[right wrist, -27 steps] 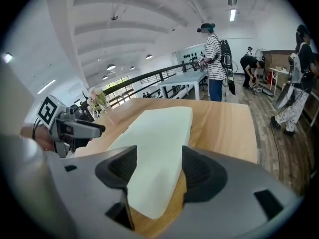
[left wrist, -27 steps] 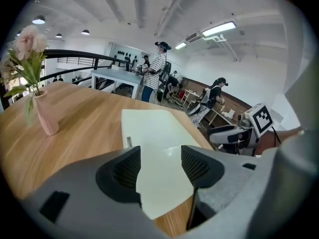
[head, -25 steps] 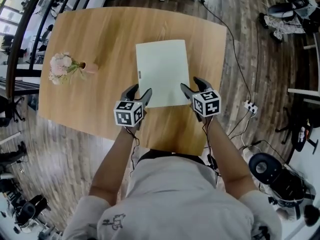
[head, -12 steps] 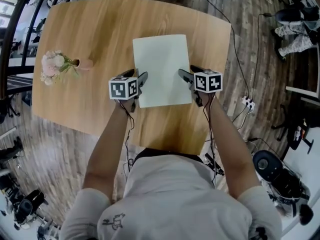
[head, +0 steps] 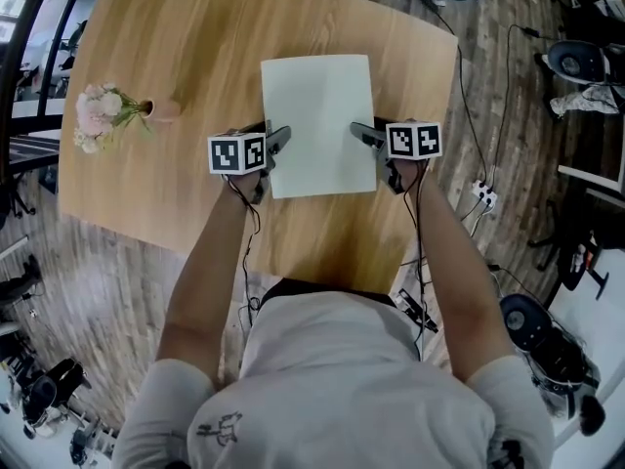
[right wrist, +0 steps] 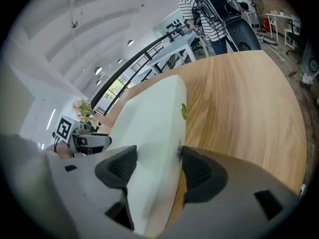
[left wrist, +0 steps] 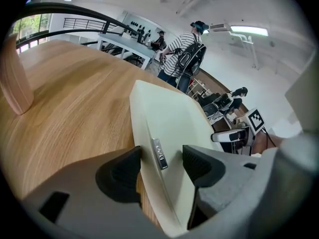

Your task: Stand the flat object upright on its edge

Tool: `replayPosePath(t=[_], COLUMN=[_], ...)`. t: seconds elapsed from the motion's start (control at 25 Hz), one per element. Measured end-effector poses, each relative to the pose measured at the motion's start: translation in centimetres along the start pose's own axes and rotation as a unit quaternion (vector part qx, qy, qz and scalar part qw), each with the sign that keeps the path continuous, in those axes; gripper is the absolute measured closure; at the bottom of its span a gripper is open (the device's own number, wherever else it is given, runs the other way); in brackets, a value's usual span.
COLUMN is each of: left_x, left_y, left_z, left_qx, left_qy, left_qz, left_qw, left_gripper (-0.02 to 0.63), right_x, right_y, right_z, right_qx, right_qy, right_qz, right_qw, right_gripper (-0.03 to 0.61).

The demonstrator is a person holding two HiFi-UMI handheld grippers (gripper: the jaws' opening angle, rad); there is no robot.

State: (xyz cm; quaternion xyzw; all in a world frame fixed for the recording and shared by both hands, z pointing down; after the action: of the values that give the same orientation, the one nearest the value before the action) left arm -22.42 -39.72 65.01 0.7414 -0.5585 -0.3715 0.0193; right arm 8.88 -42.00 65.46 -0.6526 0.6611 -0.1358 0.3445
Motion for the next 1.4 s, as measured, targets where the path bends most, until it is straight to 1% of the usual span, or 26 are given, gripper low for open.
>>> replayPosePath(t=[0.2, 0.48, 0.64, 0.76, 1.0, 1.16, 1.4], left_x=[0.1, 0.1, 0.2, 0.2, -1.5, -1.8, -1.4], left_y=[0.0, -0.4, -0.4, -0.7, -2.5, -4.2, -6.1], left_z=[0.0, 0.2, 0.4, 1.0, 4.2, 6.3, 8.4], left_qx=[0.004, 0.012, 0.009, 0.012, 0.028, 0.037, 0.059], left_qy=[0.006, -0.004, -0.003, -0.005, -0.01, -0.027, -0.062], left_qz=[-0.005, -0.002, 0.001, -0.004, -0.018, -0.034, -0.054], left_qw=[1.0, 0.9999, 1.0, 0.9999, 0.9994, 0.9984, 0.9949], left_gripper=[0.351, 0.351, 0.353, 0.354, 0.354, 0.354, 0.356], right_x=[0.0, 0.0, 0.2, 0.1, -2.1, -3.0, -2.9], right_y=[0.2, 0.5, 0.9, 1.2, 3.6, 5.4, 6.3], right_z=[0.0, 0.2, 0.4, 0.6, 2.7, 4.2, 6.1], right_qx=[-0.004, -0.01, -0.011, -0.006, -0.003, 0.009, 0.015], right_qy=[-0.001, -0.012, -0.009, -0.005, -0.009, -0.018, -0.027], right_qz=[0.004, 0.004, 0.011, 0.017, 0.049, 0.082, 0.114], right_qw=[1.0, 1.0, 1.0, 1.0, 0.999, 0.996, 0.993], right_gripper=[0.29, 0.294, 0.298, 0.299, 0.302, 0.306, 0.308])
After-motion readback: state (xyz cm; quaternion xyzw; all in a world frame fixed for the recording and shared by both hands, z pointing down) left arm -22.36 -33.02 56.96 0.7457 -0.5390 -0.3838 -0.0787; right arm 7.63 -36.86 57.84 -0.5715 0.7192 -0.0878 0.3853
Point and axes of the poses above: the fingertips, and each gripper's own axes: z backward along the fingers, y to its left, x out of its top, the point moved 10 cm from there along z, backward along the fingers, and after that the axes turned 10 degrees about -z, right-handed, at the moved point
